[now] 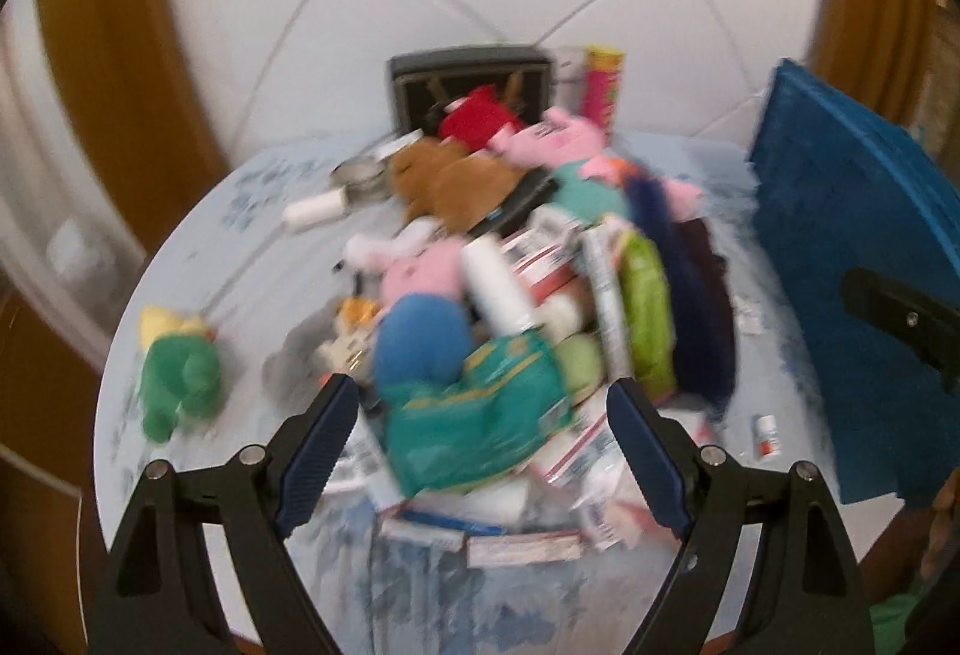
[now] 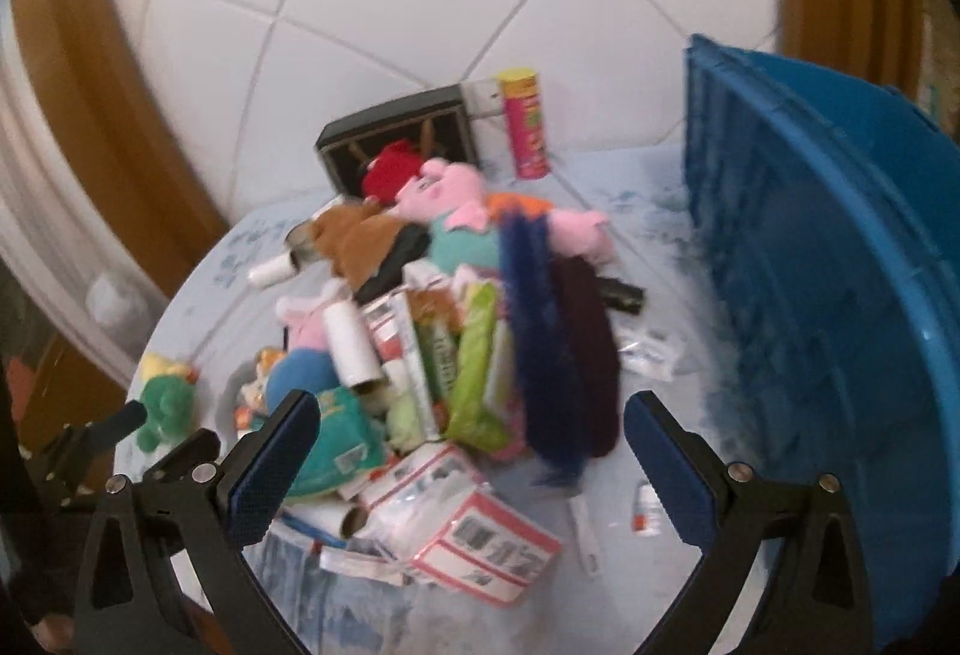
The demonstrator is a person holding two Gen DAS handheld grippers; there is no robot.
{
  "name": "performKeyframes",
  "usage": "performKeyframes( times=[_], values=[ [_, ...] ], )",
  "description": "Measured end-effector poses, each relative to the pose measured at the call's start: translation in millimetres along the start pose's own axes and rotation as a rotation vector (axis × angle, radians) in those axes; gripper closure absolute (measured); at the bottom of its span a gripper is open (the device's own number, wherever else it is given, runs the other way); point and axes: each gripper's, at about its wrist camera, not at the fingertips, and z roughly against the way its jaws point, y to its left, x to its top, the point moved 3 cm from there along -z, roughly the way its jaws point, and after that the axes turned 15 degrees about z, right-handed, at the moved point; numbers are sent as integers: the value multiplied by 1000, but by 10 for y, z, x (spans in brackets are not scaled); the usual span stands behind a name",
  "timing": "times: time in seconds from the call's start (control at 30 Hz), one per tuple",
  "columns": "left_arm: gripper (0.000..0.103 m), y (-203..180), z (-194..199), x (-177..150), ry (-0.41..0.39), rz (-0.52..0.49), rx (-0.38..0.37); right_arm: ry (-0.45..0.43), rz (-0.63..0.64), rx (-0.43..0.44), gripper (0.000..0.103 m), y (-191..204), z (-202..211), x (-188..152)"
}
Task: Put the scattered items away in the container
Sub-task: 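Move both tools back over the table toward the green-yellow duck plush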
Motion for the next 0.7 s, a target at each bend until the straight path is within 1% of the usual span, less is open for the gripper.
performKeyframes(
  times=[0.07,0.2,0.3,0.4,0.53,0.6,0.7],
  values=[
    [18,182,-70,-63,7,43,45,15,16,39,0,119,-139,-46],
    [18,552,-177,-212,31,109,101,59,72,111,0,411,-460,-135],
    [18,890,-218,-303,41,162,149,81,105,155,0,646,-612,-183],
    [18,1229,-208,-324,41,215,179,90,150,198,0,912,-736,-194],
    [18,1671,-175,-326,35,255,220,88,176,223,0,1197,-829,-134],
    [18,1896,-185,-301,31,267,221,86,184,231,0,1357,-872,-99],
    [18,2250,-209,-250,19,273,219,78,184,221,0,1609,-956,-55]
  ],
)
